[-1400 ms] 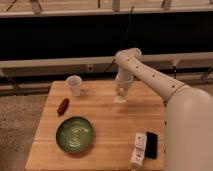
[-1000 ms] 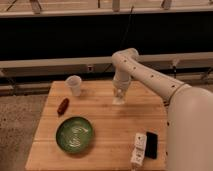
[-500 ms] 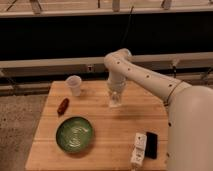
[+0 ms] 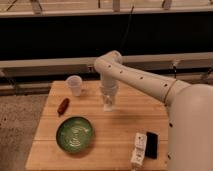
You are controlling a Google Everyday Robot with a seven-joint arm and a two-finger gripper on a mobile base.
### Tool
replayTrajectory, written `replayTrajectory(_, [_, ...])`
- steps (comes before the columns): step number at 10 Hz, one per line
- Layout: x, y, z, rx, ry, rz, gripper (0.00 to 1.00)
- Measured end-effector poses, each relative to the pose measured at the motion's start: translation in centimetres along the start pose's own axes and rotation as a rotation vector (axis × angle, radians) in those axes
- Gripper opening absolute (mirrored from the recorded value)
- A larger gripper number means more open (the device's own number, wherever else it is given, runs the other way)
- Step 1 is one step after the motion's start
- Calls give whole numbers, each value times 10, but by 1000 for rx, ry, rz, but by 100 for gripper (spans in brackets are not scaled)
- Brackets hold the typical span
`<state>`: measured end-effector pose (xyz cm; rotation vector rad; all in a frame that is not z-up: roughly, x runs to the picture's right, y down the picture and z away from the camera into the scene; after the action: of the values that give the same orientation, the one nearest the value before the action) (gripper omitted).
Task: Place the white sponge in the ceramic bowl
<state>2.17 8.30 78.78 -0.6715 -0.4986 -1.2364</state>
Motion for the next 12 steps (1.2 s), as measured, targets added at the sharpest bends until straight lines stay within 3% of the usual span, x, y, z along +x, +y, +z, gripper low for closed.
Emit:
replayTrajectory(5, [-48, -38, 0, -29, 25, -114, 0])
replayTrajectory(12, [-104, -65, 0, -50, 57, -274, 0])
